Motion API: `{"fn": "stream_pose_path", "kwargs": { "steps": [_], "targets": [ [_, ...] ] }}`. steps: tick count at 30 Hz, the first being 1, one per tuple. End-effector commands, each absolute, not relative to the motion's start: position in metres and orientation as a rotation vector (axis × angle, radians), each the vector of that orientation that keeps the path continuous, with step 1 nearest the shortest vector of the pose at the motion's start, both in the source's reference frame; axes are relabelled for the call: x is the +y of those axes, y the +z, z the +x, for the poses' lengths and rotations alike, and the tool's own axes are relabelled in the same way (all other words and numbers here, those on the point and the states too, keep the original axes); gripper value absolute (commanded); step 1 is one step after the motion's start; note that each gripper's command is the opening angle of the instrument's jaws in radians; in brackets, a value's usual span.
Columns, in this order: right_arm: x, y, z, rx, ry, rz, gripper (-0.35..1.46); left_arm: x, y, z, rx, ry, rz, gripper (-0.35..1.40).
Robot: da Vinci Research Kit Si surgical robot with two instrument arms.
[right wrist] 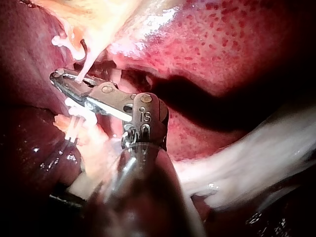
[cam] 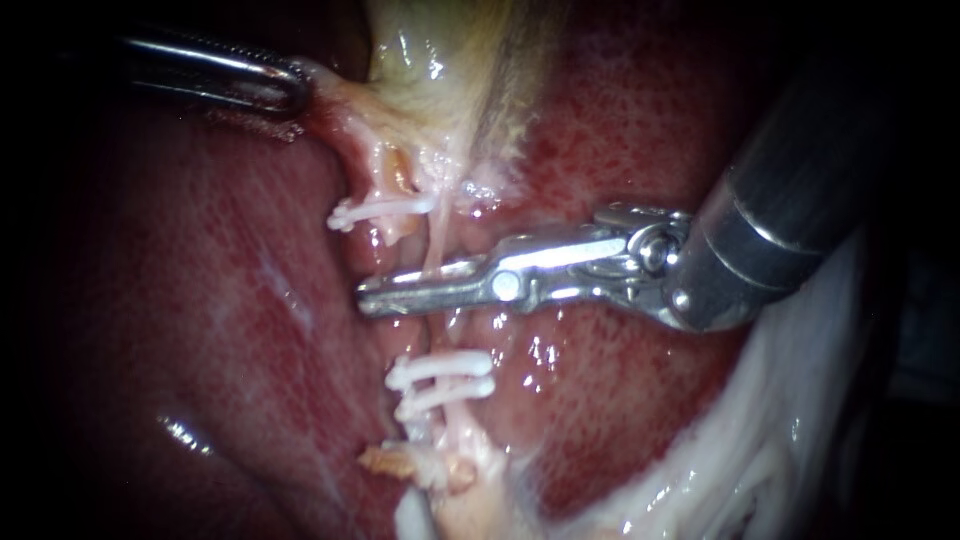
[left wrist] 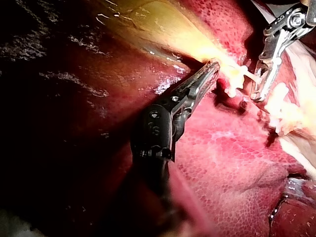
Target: Going back third clip right tube
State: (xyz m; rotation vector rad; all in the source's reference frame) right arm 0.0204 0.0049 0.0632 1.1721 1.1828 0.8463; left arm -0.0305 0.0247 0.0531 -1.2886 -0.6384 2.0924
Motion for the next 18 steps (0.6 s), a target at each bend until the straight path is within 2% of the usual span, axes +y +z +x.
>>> {"fn": "stream_pose_path", "kwargs": {
  "steps": [1, 3, 5, 10, 18],
  "targets": [
    [0.0047, 0.0635, 0.0204, 1.199, 0.825, 1.129, -0.05, 0.0247, 0.0531, -0.0304, -0.639, 2.093, -1.289, -0.35],
    [0.0046, 0.0636, 0.0206, 1.197, 0.797, 1.045, 0.3, 0.0247, 0.0532, -0.0304, -0.639, 2.093, -1.289, -0.35],
    [0.0047, 0.064, 0.0207, 1.172, 0.76, 0.927, 0.45, 0.0247, 0.0532, -0.0304, -0.639, 2.093, -1.289, -0.35],
    [0.0046, 0.0651, 0.0189, 1.122, 0.67, 0.749, 0.5, 0.0247, 0.0533, -0.0303, -0.639, 2.093, -1.289, -0.35],
    [0.0044, 0.0635, 0.0142, 1.16, 0.489, 0.562, 0.5, 0.0247, 0.0533, -0.0303, -0.639, 2.093, -1.289, -0.35]
  ]
}}
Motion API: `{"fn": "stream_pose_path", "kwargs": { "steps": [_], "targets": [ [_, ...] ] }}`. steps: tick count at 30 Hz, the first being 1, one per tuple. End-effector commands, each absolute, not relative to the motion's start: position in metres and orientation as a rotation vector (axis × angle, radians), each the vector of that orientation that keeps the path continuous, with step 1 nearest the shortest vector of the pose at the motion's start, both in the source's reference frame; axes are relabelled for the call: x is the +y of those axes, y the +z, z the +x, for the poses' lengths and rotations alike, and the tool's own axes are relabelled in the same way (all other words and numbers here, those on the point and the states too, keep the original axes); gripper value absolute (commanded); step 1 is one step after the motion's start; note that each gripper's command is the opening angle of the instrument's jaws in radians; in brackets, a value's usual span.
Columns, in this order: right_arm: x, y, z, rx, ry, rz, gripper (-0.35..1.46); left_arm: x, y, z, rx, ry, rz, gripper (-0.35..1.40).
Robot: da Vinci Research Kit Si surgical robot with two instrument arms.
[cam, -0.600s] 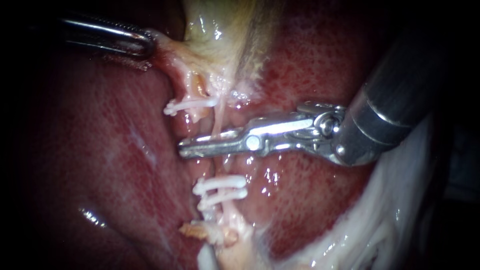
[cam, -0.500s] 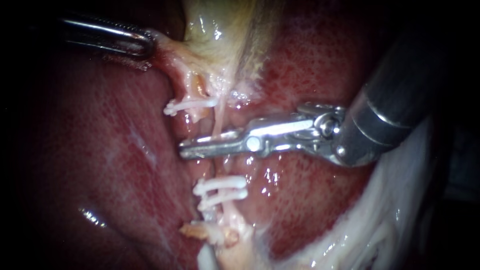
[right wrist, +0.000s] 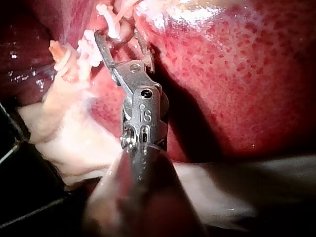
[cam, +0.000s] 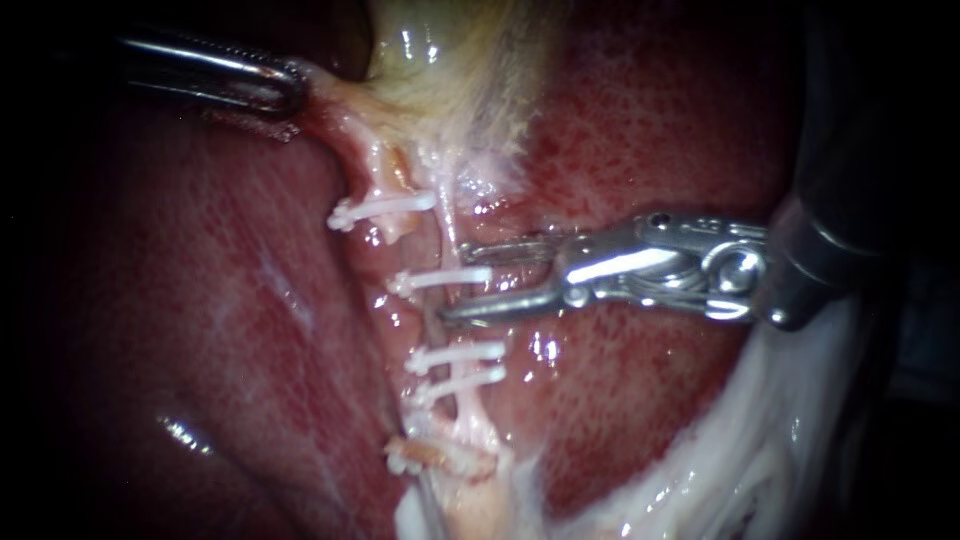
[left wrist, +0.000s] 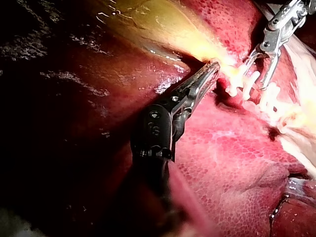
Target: Going back third clip right tube
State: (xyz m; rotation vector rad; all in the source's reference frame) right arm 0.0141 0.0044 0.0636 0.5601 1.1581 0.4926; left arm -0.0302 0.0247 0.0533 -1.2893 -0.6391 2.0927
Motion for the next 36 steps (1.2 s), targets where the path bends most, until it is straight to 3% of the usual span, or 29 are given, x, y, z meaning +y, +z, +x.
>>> {"fn": "stream_pose_path", "kwargs": {
  "steps": [1, 5, 12, 26, 36],
  "targets": [
    [0.0043, 0.0631, 0.0135, 1.167, 0.456, 0.537, 0.5, 0.0247, 0.0533, -0.0303, -0.639, 2.093, -1.289, -0.35],
    [0.0039, 0.0611, 0.0103, 1.192, 0.348, 0.48, 0.5, 0.0247, 0.0533, -0.0303, -0.639, 2.093, -1.289, -0.35],
    [0.0032, 0.0599, 0.0058, 1.207, 0.244, 0.445, 0.5, 0.0248, 0.0537, -0.0303, -0.638, 2.094, -1.29, -0.35],
    [0.003, 0.0596, 0.0042, 1.207, 0.212, 0.413, 0.5, 0.0231, 0.0594, -0.0329, -0.64, 2.125, -1.297, -0.35],
    [0.003, 0.0591, 0.0041, 1.209, 0.207, 0.412, 0.5, 0.0229, 0.0596, -0.0333, -0.652, 2.124, -1.294, -0.35]
  ]
}}
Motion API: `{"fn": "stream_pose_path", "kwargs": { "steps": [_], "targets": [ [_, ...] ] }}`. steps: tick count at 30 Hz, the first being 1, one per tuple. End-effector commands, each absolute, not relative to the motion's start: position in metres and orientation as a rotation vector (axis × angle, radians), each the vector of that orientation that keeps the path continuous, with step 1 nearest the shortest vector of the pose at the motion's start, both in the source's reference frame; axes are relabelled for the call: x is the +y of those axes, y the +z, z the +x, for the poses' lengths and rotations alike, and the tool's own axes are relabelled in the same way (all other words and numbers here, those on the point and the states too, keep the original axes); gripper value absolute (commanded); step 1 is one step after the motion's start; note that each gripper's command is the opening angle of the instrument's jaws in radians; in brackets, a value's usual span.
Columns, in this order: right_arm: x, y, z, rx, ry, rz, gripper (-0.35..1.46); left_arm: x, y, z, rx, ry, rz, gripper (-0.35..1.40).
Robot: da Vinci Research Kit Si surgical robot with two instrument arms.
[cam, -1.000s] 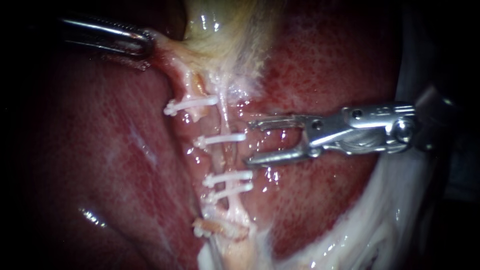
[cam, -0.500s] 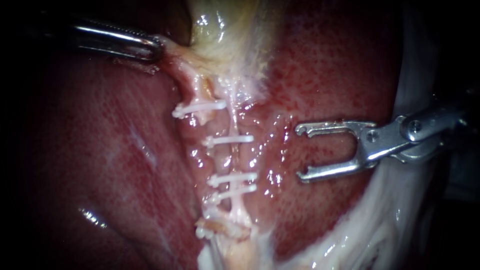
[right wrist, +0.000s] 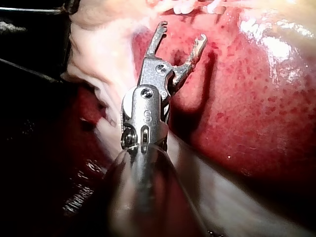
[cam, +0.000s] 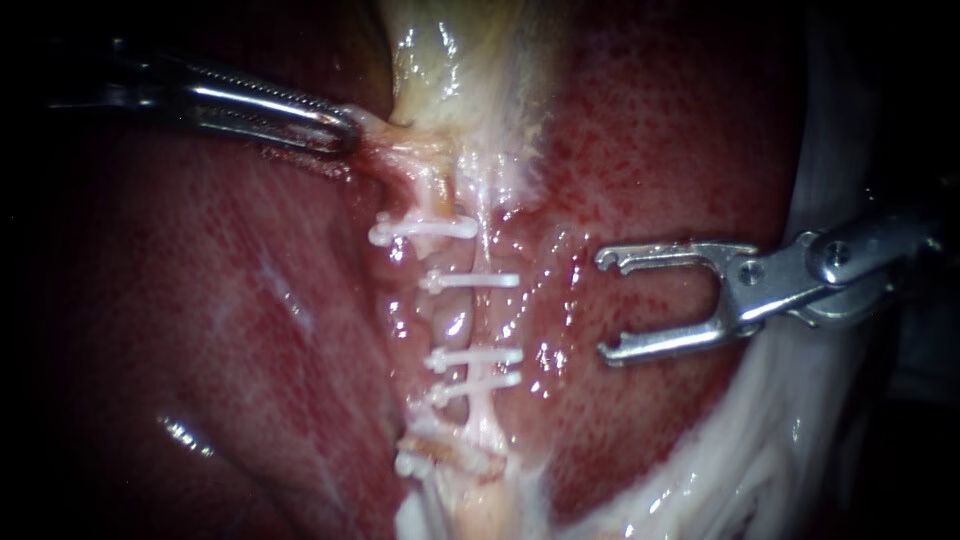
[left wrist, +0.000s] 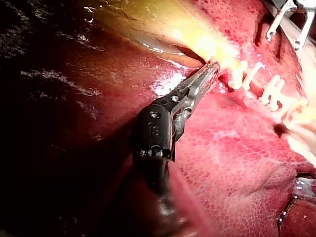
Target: Going back third clip right tube
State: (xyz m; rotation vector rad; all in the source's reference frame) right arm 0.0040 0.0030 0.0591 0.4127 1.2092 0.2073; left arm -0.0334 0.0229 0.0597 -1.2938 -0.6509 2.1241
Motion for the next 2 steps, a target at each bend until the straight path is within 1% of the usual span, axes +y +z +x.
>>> {"fn": "stream_pose_path", "kwargs": {
  "steps": [1, 2],
  "targets": [
    [0.003, 0.0591, 0.0042, 1.209, 0.208, 0.412, 0.5, 0.023, 0.0595, -0.0332, -0.654, 2.124, -1.294, -0.35],
    [0.003, 0.0591, 0.0043, 1.208, 0.208, 0.411, 0.5, 0.0231, 0.0593, -0.033, -0.657, 2.123, -1.295, -0.35]
  ]
}}
